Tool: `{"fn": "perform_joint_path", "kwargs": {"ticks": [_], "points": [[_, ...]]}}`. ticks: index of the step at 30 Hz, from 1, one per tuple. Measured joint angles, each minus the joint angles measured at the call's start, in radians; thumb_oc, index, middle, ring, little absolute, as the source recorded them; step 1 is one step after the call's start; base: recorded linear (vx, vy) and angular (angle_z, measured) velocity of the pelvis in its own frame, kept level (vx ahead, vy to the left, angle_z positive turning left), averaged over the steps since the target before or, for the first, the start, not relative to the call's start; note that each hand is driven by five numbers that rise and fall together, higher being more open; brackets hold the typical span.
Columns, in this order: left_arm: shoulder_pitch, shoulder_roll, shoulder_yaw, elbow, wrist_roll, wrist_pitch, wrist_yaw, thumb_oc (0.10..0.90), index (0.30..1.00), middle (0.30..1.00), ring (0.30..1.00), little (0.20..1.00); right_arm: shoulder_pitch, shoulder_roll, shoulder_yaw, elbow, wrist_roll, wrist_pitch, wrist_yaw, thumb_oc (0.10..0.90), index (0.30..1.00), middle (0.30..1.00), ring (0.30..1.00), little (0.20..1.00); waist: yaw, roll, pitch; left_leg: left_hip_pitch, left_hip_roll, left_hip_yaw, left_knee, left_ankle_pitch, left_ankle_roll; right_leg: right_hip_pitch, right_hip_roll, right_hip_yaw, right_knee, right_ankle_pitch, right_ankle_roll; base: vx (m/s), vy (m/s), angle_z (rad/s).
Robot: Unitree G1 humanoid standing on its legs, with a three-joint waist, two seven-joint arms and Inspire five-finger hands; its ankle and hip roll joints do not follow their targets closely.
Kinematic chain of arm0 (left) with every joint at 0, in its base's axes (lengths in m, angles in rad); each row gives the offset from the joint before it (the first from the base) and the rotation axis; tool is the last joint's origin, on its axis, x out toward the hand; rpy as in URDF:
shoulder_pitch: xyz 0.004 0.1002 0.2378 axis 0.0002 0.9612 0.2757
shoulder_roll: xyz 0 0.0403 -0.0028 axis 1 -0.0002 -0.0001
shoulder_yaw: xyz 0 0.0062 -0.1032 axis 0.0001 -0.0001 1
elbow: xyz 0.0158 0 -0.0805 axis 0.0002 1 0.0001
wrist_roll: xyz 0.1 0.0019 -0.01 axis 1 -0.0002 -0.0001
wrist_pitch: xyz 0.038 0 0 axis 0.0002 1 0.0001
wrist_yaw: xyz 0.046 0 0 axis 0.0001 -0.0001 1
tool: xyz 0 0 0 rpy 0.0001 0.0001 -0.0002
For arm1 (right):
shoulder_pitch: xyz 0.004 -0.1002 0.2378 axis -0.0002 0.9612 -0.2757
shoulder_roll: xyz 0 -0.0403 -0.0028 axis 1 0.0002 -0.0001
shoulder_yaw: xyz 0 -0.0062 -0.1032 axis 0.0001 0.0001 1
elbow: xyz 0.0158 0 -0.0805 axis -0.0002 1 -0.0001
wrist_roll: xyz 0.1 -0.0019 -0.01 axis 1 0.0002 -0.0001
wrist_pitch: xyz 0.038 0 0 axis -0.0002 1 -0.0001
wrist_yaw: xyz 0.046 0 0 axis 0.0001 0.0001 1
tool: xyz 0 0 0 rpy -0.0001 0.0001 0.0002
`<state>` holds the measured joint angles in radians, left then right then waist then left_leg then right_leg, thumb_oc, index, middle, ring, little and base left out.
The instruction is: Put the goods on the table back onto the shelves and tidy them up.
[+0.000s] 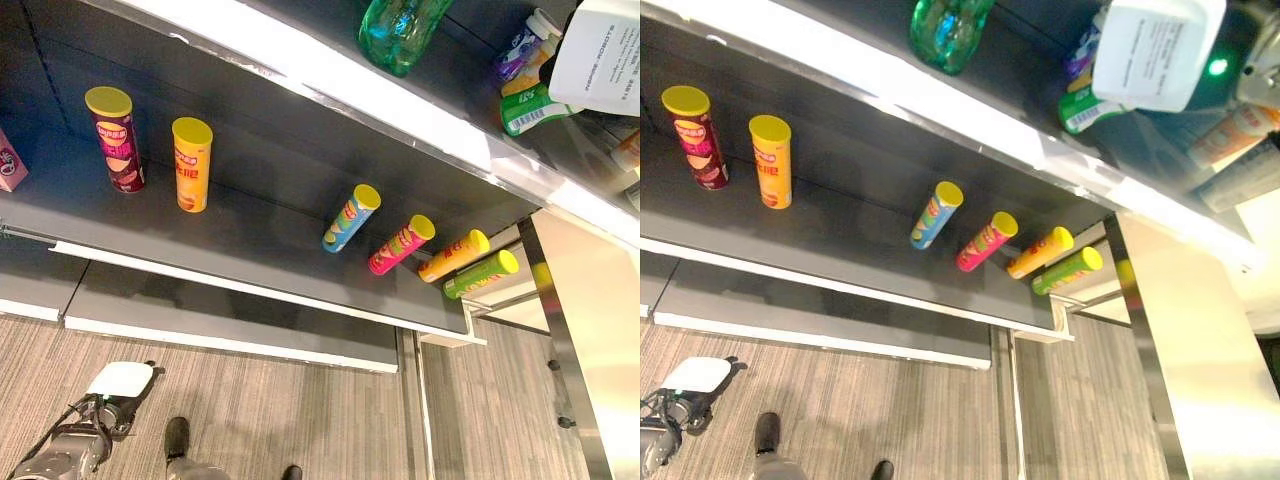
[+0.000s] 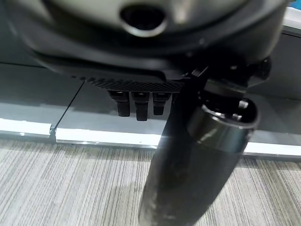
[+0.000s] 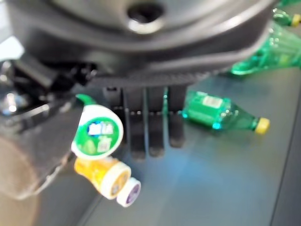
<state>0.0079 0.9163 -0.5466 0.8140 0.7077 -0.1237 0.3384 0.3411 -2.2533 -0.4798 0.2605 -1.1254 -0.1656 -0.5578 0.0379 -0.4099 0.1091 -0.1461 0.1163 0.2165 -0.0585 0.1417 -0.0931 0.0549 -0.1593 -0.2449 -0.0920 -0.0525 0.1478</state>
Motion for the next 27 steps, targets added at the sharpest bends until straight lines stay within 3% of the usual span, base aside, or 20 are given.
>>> {"fn": "perform_joint_path", "kwargs": {"ticks": [10,11,19,27], "points": [[0.026,-0.005,-0.042,0.011,0.004,0.003,-0.002,0.8,0.9,0.9,0.9,0.9,0.006,0.0,0.001,0.0,0.002,-0.016,0.021,0.4,0.3,0.3,0.3,0.3,0.001,0.001,-0.005,-0.006,0.006,0.002,0.0,0.0,0.0,-0.007,0.005,0.0,-0.001,0.0,0.0,0.0,-0.009,0.0],[0.028,-0.004,-0.042,0.011,0.004,0.005,-0.002,0.8,0.9,0.9,0.9,0.9,0.008,0.0,0.001,0.0,0.002,-0.019,0.024,0.8,0.9,0.9,0.9,0.9,0.002,0.0,-0.005,-0.007,0.006,0.002,0.0,0.0,0.0,-0.007,0.005,0.0,-0.001,0.0,0.0,0.01,-0.037,0.01],[0.025,-0.003,-0.041,0.032,0.004,0.013,-0.001,0.8,0.9,0.9,0.9,0.9,0.068,0.0,-0.049,0.006,0.08,-0.061,0.025,0.8,0.9,0.9,0.9,0.9,0.01,-0.001,-0.009,-0.022,0.004,-0.003,0.0,0.0,0.0,-0.022,0.005,-0.001,0.0,0.001,-0.001,0.0,0.0,0.0],[0.006,-0.003,-0.043,0.036,0.004,0.013,-0.001,0.8,0.9,0.9,0.9,0.9,0.068,0.0,-0.05,0.009,0.088,-0.064,0.006,0.8,0.9,0.9,0.9,0.9,0.0,-0.006,-0.013,-0.022,0.004,-0.004,0.0,0.0,0.0,-0.019,0.005,-0.008,0.0,0.001,-0.001,0.0,0.0,0.0]]}}
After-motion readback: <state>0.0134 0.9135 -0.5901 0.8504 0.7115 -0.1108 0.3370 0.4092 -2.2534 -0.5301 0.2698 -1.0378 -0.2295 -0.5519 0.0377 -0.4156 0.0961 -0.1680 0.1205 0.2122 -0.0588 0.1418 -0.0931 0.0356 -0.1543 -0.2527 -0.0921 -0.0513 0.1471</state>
